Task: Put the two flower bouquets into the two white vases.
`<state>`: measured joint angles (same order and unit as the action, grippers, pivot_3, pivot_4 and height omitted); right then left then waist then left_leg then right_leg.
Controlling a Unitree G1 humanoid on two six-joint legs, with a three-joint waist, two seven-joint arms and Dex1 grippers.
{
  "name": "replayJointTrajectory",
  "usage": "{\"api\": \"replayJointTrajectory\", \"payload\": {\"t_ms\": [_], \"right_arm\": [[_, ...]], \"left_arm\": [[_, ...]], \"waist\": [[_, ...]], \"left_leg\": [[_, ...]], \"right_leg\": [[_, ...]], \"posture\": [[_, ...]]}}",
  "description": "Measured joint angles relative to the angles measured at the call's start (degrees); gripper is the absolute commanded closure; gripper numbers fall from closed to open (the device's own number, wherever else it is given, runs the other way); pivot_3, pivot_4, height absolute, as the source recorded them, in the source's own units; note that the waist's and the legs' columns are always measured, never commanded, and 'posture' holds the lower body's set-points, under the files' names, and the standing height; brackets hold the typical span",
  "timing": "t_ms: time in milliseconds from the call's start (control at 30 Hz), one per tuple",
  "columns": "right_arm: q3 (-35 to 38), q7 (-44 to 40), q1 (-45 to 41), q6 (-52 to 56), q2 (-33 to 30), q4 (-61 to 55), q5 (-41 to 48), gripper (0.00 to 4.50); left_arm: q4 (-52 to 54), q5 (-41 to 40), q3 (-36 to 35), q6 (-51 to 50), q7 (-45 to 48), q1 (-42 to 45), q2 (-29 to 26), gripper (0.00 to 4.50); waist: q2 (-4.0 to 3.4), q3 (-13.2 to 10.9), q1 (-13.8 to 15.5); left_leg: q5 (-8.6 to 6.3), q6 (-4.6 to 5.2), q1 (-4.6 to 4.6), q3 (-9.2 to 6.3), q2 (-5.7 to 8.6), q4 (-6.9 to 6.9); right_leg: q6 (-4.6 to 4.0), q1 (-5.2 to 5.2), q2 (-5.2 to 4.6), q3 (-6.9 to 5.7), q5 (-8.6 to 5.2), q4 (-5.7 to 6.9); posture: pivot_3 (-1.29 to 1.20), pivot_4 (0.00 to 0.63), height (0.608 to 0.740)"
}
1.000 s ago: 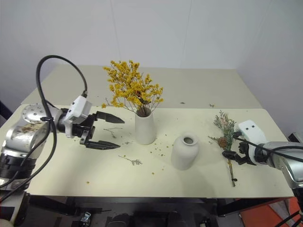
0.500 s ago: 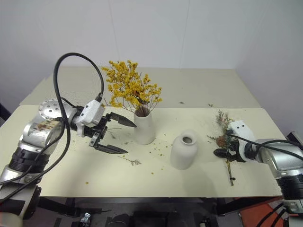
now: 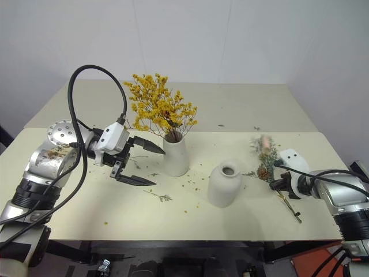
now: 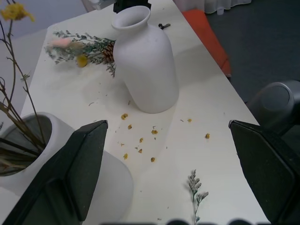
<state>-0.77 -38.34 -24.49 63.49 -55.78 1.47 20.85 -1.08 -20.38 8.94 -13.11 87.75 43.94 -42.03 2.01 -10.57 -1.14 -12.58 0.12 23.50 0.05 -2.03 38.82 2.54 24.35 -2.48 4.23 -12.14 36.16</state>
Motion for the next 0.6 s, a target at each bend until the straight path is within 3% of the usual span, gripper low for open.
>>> {"api": "replayJointTrajectory", "payload": {"t_ms": [167,267,400,600], "right_arm": [[13.81,11.07,4.24,-4.05,6.77,-6.84,-2.34,4.47],[23.63,15.22,7.99,-12.69,13.9,-16.05,-2.27,4.47],[28.98,18.22,9.95,-20.35,21.05,-29.43,-0.32,4.47],[33.05,19.87,6.3,-19.54,28.32,-41.93,16.71,4.47]], "left_arm": [[-1.11,0.04,-0.02,0.51,0.03,0.09,0.04,0.0],[-2.38,0.14,-0.04,0.82,0.13,0.39,0.1,0.0],[-4.35,0.73,0.03,2.05,0.57,0.97,0.41,0.0],[-6.68,1.17,0.16,3.03,1.21,2.99,1.82,0.0]], "waist": [[0.0,0.0,0.2],[-0.01,0.0,0.2],[-0.02,0.0,-0.12],[-0.02,0.01,-0.03]], "left_leg": [[0.0,0.0,0.02,0.0,0.01,0.02],[0.0,0.0,0.01,-0.06,-0.01,-0.03],[0.0,0.0,0.0,-0.04,-0.01,0.0],[0.0,0.0,-0.03,-0.06,-0.03,0.0]], "right_leg": [[0.04,0.02,0.01,0.0,0.01,0.02],[0.04,0.02,0.04,-0.03,0.0,0.03],[0.05,0.0,0.03,0.0,0.01,0.05],[0.02,-0.06,0.03,-0.03,0.01,0.01]], "posture": [[0.0,0.15,0.74],[0.0,0.15,0.74],[0.0,0.15,0.74],[0.0,0.15,0.74]]}}
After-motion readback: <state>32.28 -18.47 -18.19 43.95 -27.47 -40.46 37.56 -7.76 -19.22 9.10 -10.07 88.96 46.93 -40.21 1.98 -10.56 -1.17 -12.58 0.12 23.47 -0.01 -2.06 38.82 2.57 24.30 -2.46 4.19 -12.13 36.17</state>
